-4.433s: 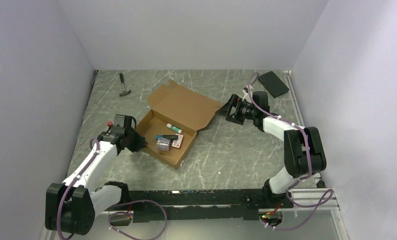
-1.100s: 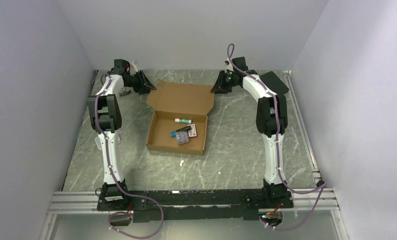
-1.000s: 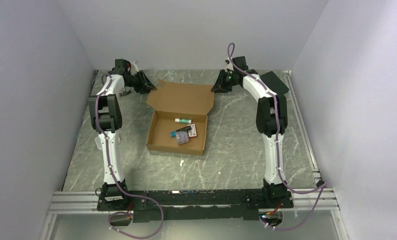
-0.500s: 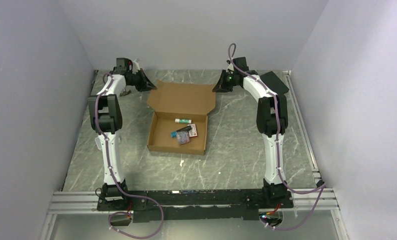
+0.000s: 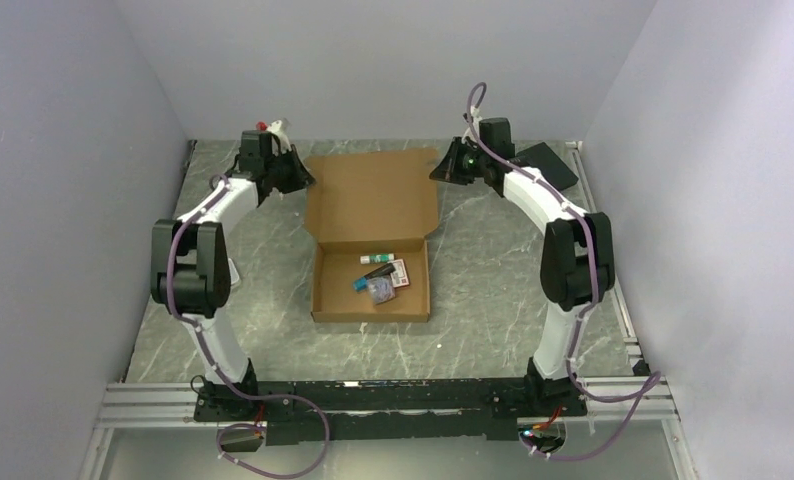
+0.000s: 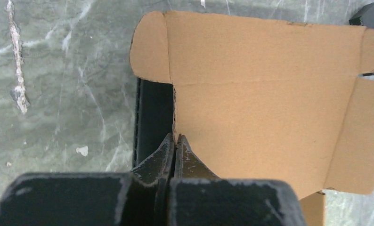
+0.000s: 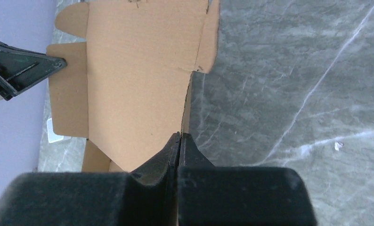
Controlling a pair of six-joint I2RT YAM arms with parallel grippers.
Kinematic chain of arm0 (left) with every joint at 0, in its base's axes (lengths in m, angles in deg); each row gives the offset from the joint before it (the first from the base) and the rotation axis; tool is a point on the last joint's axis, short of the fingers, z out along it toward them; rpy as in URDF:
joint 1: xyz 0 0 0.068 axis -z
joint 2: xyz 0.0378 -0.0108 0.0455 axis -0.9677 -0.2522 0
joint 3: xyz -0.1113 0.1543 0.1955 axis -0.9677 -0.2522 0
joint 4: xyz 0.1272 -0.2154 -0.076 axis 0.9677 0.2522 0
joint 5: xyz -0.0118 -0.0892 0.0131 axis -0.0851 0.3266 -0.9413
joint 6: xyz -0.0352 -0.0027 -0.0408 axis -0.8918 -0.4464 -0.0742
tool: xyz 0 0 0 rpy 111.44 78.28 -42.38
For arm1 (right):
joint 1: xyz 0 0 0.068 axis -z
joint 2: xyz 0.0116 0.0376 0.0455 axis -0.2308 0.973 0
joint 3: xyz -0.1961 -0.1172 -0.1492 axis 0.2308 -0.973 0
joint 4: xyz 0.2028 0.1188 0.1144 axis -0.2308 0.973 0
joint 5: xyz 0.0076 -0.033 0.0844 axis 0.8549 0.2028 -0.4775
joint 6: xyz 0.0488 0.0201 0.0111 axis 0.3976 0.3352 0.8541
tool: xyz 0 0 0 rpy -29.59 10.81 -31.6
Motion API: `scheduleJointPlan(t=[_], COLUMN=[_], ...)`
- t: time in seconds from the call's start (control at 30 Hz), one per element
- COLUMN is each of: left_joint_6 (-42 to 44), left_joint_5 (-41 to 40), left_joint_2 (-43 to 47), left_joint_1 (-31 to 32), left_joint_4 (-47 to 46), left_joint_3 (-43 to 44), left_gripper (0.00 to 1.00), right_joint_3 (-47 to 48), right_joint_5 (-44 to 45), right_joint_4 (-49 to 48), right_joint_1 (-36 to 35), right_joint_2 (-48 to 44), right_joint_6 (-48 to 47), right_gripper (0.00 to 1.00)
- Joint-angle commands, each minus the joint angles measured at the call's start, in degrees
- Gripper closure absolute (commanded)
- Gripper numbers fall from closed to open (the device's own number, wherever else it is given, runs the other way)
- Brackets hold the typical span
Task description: Fold the paper box
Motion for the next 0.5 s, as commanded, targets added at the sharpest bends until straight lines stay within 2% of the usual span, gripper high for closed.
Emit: scheduleJointPlan(t=[0.0,0.2,0.47], left_joint_6=[1.83,1.23,2.04], left_joint_5=[-7.54,-14.34,-18.49], left_joint_2=[8.24,18.32,26.61], left_joint_1=[3.61,6.97,10.62], left_joint_4=[-10.22,-23.24,-31.08], left_joint_3=[-8.43,-21.82,-32.87], left_gripper=[1.00,1.00,1.00], right_joint_3=[-7.09,-19.04,-32.18], right_joint_5=[1.98,6.15,9.33], right_joint_4=[-11.19,-20.39,-31.85], right_joint_1=[-2.10,-3.52,-4.34], right_joint_2=[-8.38,-16.92,-27.77], right_joint_6=[-2.90,-5.19,-5.27], right_gripper=[1.00,1.00,1.00])
